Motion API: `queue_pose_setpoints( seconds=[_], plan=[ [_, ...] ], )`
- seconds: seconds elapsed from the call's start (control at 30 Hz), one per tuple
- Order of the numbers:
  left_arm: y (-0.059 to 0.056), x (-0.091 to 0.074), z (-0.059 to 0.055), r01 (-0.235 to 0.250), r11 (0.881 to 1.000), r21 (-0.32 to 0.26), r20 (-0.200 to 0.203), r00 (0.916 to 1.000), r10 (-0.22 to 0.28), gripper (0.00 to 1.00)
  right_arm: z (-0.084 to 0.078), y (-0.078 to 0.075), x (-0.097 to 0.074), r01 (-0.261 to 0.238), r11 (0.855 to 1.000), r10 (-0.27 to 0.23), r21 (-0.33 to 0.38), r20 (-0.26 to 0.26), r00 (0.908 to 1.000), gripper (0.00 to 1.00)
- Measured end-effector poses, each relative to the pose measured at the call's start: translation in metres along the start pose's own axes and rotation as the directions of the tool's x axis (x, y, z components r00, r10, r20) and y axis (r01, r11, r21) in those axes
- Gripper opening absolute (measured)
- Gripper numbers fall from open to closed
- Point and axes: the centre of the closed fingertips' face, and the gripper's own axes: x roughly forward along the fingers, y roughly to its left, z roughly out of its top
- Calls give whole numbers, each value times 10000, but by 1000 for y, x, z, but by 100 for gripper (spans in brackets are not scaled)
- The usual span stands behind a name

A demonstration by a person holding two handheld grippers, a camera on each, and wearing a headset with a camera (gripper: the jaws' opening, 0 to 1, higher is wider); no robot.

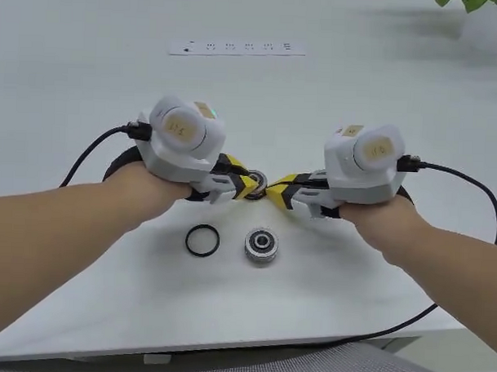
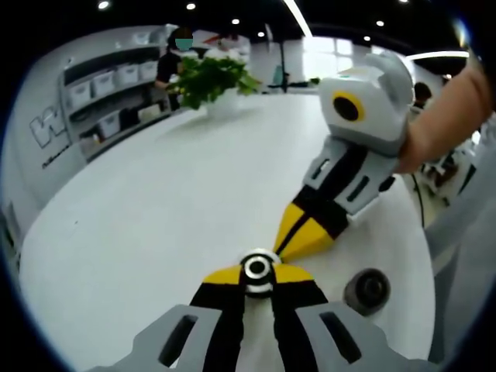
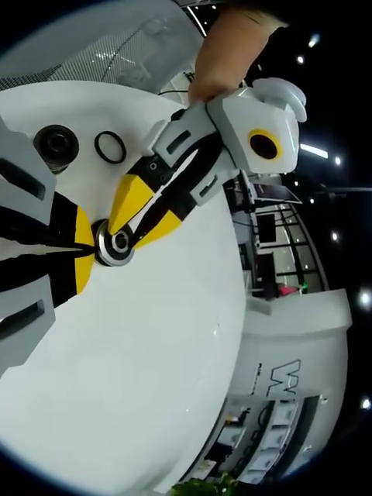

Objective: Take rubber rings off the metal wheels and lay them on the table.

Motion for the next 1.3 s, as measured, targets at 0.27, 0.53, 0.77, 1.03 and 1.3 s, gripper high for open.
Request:
queue_pose_setpoints(
  seconds=[0.27, 0.53, 0.77, 1.03, 1.3],
  plan=[
    [0, 0, 0, -86, 9999, -71, 15, 10000, 86, 13, 1, -6, -1, -103, 9698, -28, 2438, 530, 9986, 0],
    [0, 0, 0, -142, 9998, -128, -1, 9999, 142, 13, 8, -12, -4, -356, 9222, -75, 3851, 1100, 9939, 0],
    [-1, 0, 0, -199, 9997, -162, -19, 9998, 199, 12, 10, -10, -5, -573, 8863, -54, 4596, 1340, 9910, 0],
    [-1, 0, 0, -244, 9995, -177, -6, 9997, 243, 12, 13, -7, -5, -513, 8979, -53, 4372, 1273, 9919, 0],
    [0, 0, 0, -276, 9995, -168, -23, 9996, 276, 12, 17, -2, -3, -687, 8982, 113, 4342, 1335, 9910, 0]
  ],
)
